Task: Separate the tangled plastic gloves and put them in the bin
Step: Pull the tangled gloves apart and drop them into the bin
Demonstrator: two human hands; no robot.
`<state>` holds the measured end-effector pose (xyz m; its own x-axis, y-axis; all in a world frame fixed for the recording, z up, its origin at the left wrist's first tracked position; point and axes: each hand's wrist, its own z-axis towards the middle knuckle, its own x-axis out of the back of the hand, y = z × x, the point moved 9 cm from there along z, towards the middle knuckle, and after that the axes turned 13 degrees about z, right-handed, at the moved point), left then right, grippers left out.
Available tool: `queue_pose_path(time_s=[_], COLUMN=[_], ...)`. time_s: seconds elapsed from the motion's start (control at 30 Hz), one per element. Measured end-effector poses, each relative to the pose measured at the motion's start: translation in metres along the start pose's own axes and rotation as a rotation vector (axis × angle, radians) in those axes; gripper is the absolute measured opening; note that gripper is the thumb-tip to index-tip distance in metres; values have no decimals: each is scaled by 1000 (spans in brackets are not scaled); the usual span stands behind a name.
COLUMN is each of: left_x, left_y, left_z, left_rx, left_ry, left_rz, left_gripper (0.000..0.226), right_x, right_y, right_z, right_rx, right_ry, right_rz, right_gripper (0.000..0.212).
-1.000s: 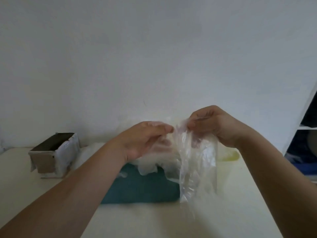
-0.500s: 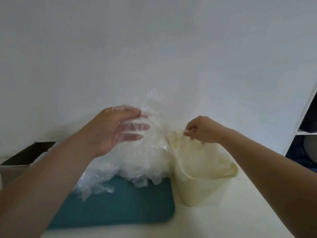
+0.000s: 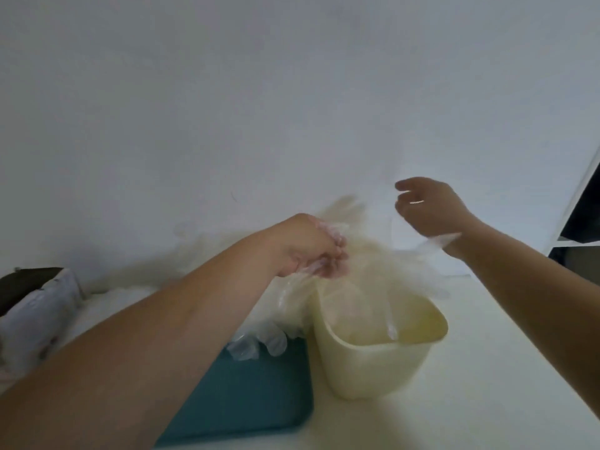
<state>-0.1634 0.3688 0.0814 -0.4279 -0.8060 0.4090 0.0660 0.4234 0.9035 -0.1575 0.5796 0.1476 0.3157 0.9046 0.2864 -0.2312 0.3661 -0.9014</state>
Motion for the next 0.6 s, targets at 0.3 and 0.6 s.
queue_pose_path(time_s=[0.3,0.6], left_x=[-7,87], left_y=[-21,-28], left_z=[35,-61], left_rx=[72,-136], left_ry=[224,632], left_rz=[139,209], left_gripper=[29,26], right_x=[-86,-156], right_y=[11,106], right_z=[-103,-85], right_rx=[-246,-252], right_ry=[-654,-869], right_rz=[-587,-1030], right_gripper=[63,83])
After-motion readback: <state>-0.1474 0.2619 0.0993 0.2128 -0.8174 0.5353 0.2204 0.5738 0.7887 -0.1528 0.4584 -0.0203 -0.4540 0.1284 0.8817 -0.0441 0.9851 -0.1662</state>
